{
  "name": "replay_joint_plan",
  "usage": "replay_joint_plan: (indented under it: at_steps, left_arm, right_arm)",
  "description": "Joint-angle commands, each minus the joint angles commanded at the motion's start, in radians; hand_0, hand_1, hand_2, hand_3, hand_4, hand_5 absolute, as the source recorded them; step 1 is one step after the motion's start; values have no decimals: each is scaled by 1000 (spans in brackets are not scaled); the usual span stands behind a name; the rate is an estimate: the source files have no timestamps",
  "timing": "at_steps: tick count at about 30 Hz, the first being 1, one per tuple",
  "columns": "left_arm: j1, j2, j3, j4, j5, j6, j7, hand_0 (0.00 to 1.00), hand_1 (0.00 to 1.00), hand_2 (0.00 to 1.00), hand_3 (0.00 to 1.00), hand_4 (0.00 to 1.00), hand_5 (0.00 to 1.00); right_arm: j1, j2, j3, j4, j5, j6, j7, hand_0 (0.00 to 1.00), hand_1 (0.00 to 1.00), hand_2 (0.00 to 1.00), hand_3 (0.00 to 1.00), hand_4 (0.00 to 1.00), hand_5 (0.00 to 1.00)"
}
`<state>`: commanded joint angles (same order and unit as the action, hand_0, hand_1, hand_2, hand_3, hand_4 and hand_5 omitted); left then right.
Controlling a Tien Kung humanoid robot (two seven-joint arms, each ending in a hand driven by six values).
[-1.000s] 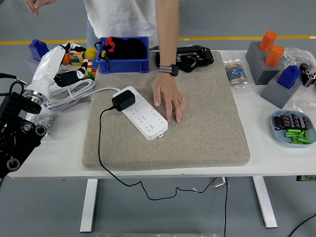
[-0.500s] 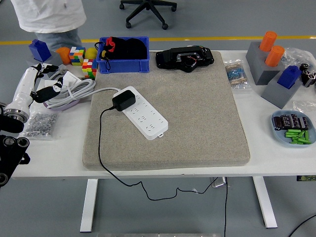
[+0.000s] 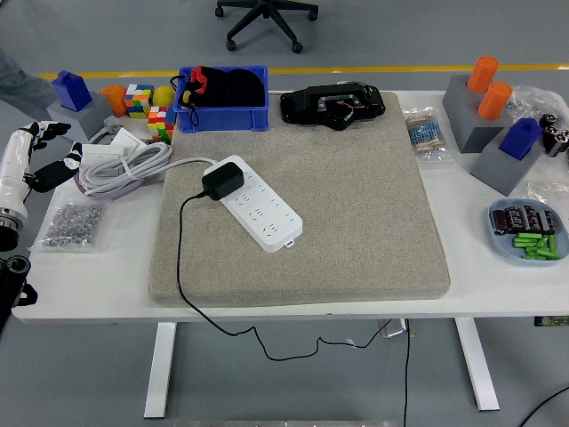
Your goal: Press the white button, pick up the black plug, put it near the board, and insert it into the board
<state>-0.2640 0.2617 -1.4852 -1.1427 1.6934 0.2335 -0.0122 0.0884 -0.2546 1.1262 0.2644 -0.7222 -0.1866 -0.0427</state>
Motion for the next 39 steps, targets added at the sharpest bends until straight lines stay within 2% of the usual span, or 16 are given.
replay_joint_plan:
  at_steps: [7,23,39]
  left_arm:
    - [-1,-2,-17,-6,1,0,-1,751,803,737,707,636,219]
    - [0,14,-21,-32,1,-6,4,754,799,720,706,656,204]
    - [14,17,-35,-36,-1,-10,4,753,797,707,697,655,196]
  right_arm:
    - [11,-4,-20,0,5,5,-9,628,540,559,546,625,271]
    - [18,-14,-62,-1,11,10,-17,629,552,573,546,626,278]
    - [15,-32,-87,8,10,13,-20,634,562,580,544,639,299]
